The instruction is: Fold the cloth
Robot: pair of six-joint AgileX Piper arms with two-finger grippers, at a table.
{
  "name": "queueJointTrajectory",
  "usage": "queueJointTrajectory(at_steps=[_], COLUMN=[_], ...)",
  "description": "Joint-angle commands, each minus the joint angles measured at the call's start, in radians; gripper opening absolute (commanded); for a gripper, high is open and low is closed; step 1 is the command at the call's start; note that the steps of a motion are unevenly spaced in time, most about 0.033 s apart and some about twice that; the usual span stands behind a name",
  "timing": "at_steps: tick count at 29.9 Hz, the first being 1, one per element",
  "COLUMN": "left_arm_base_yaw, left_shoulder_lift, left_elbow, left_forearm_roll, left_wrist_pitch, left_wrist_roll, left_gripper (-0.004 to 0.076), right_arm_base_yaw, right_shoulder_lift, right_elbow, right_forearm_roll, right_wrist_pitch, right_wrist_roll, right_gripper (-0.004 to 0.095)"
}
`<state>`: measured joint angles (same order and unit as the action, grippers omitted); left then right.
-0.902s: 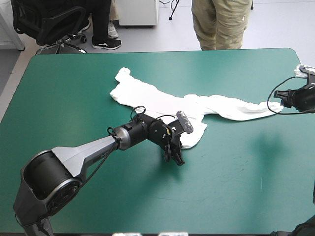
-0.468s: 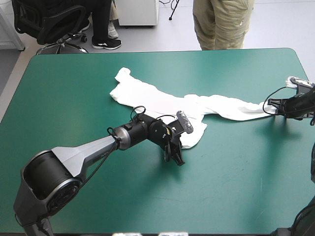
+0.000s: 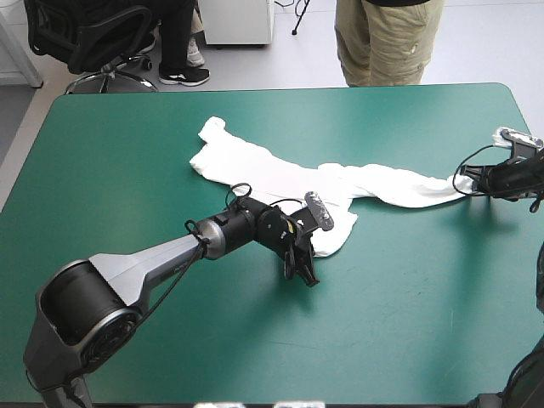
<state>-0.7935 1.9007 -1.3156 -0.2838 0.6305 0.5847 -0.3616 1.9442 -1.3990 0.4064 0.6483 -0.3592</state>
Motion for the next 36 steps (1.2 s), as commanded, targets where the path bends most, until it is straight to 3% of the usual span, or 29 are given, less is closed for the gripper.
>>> queueJointTrajectory(at_steps=[1, 3, 7, 12, 15, 18, 23, 28, 36], left_arm_base_yaw=[-0.024, -0.024, -0.024, -0.022, -0.022, -0.022, -0.022, -0.022, -0.022], left_shoulder_lift=[0.005, 0.005, 0.005, -0.004, -0.041, -0.113, -0.287, -0.495, -0.788], left_elbow=[0.012, 0.012, 0.012, 0.012, 0.012, 0.012, 0.012, -0.013, -0.234], left_forearm_roll=[-0.086, -0.086, -0.090, -0.085, -0.074, -0.017, 0.253, 0.589, 1.073], left_wrist_pitch=[0.108, 0.104, 0.104, 0.131, 0.189, 0.216, 0.221, 0.267, 0.443], left_wrist_roll=[-0.016, -0.016, -0.016, -0.026, -0.059, -0.128, -0.295, -0.523, -0.666], left_gripper=[-0.0009, -0.0009, -0.0009, -0.0009, -0.0009, -0.0009, -0.0009, -0.0009, -0.0009], right_arm_base_yaw=[-0.006, -0.006, -0.006, -0.006, -0.006, -0.006, -0.006, -0.006, -0.033], right_shoulder_lift=[-0.026, -0.019, -0.009, -0.018, -0.059, -0.131, -0.292, -0.425, -0.469], right_elbow=[-0.024, -0.024, -0.024, -0.045, -0.067, -0.071, -0.096, -0.260, -0.626], right_forearm_roll=[0.025, 0.052, 0.147, 0.203, 0.252, 0.377, 0.641, 0.717, 0.767], right_wrist_pitch=[-0.032, -0.031, -0.038, -0.003, 0.081, 0.193, 0.290, 0.369, 0.398], right_wrist_roll=[-0.037, -0.079, -0.182, -0.208, -0.210, -0.250, -0.367, -0.366, -0.248], right_gripper=[0.0348, 0.0258, -0.0020, -0.0013, -0.0013, -0.0013, -0.0013, -0.0013, -0.0013])
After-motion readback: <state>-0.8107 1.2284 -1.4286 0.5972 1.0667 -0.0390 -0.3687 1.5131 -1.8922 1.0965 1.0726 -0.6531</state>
